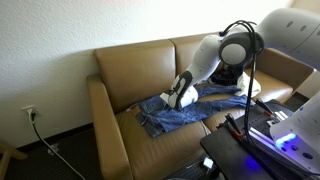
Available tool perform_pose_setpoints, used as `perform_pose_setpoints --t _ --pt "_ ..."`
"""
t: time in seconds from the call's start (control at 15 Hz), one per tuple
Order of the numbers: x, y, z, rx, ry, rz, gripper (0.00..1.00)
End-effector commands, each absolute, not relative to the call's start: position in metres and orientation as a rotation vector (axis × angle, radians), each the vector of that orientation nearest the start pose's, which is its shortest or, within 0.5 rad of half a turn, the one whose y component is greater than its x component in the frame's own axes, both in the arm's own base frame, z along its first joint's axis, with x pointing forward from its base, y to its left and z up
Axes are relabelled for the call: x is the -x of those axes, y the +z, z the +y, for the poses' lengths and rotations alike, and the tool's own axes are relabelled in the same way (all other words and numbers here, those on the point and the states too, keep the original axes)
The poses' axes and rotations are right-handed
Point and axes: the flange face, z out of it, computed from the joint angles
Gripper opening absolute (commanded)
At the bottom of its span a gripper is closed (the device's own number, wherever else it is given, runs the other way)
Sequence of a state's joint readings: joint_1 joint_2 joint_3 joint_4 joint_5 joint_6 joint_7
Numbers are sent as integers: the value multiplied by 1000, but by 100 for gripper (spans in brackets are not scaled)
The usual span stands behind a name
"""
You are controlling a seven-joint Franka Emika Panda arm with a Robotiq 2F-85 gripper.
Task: Pile the pair of jeans on the couch
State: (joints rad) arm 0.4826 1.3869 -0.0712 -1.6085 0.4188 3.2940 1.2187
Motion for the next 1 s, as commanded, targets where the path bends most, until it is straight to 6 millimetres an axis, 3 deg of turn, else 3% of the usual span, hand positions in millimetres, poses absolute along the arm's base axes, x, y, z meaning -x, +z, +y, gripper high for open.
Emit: perform_pose_setpoints --t 0.0,0.13,0.2,0.73,0.8,0.93 --pt "-558 -154 186 2421 -461 1651 75" --pt "-563 -162 184 2429 -468 1672 66" --pt "-560 -146 181 2426 -470 1688 59" --pt "-571 -148 180 2351 -337 1819 4" --pt "-573 -149 179 2333 -304 1843 0" --pt "-578 -149 174 2284 -257 1913 4"
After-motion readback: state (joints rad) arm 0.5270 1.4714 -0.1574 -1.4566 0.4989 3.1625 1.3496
